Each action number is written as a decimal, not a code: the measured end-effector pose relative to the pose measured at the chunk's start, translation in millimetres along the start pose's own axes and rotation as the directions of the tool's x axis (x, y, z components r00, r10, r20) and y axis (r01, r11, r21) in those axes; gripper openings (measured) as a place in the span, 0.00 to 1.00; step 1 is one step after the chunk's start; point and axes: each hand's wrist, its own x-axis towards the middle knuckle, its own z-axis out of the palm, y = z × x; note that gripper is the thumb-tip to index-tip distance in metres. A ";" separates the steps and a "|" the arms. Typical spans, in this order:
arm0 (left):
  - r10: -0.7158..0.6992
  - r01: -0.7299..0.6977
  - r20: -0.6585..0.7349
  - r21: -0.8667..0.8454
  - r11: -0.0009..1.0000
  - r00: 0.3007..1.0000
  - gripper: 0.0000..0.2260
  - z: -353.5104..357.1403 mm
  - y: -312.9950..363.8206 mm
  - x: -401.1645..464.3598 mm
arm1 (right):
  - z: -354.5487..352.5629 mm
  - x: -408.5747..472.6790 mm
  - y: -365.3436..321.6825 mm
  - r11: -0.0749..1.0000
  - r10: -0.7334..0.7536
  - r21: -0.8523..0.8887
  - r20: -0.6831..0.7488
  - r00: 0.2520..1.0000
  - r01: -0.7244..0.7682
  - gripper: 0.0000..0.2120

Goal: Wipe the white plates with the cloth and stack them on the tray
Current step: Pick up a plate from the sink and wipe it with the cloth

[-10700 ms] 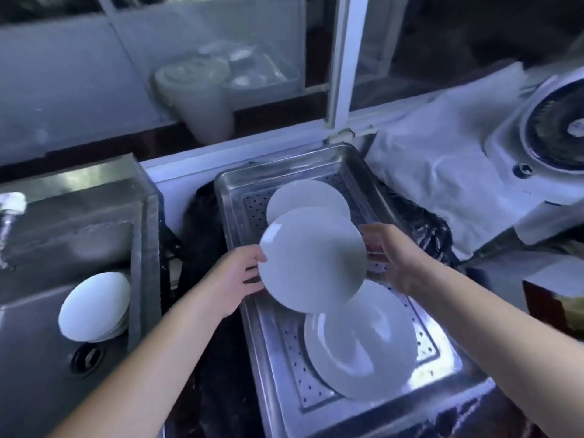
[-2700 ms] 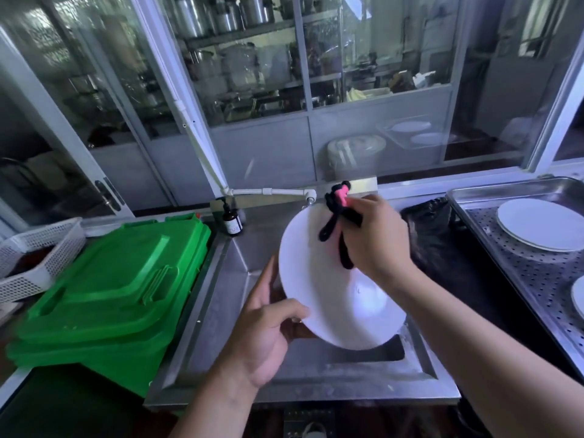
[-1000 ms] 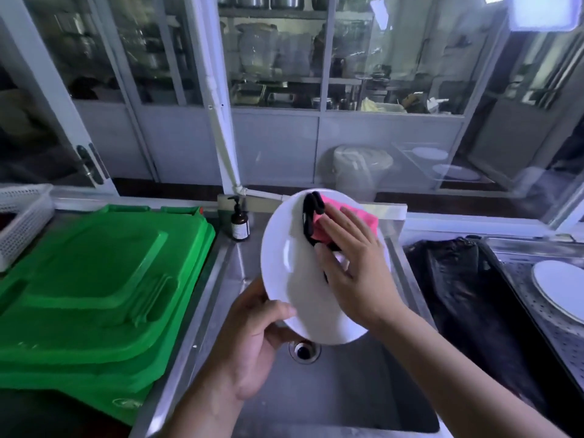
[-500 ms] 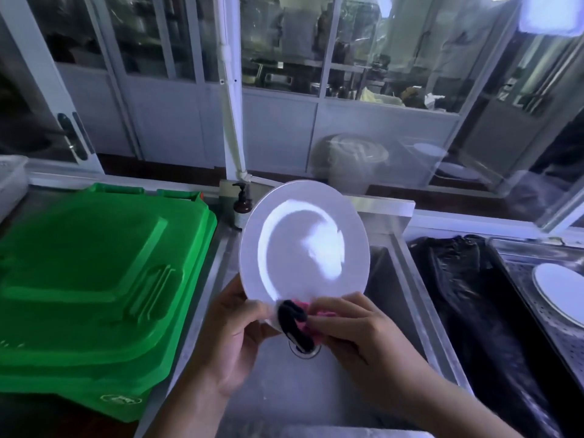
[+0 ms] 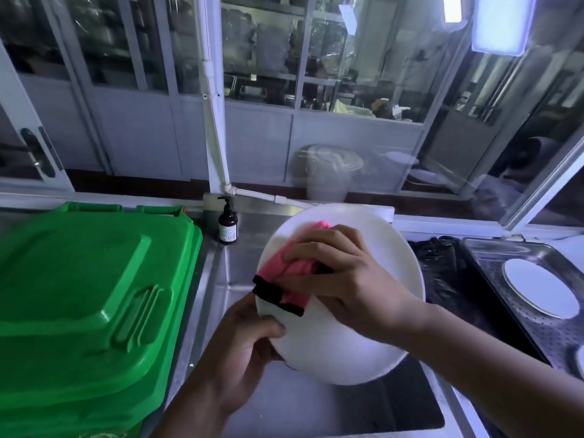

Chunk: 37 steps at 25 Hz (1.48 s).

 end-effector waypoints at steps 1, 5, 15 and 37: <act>0.001 -0.001 0.008 0.001 1.000 1.000 0.17 -0.3 4.1 -2.0 | 0.8 2.9 3.2 1.000 -0.015 0.005 0.005 1.000 0.015 0.14; 0.047 -0.047 0.043 -0.006 0.999 0.998 0.19 -6.3 16.9 -6.5 | -7.6 14.1 17.3 0.999 0.016 -0.030 -0.055 0.998 -0.017 0.14; 0.204 -0.204 -0.006 -0.023 0.979 0.979 0.21 -13.6 22.6 -8.9 | -0.8 -35.1 26.7 0.894 0.436 0.030 -0.292 0.851 -0.448 0.15; 0.083 -0.115 0.163 0.197 0.974 0.983 0.35 0.9 -16.4 -8.2 | 6.9 -57.9 -16.4 0.015 1.000 0.829 -0.023 -0.007 -0.559 0.06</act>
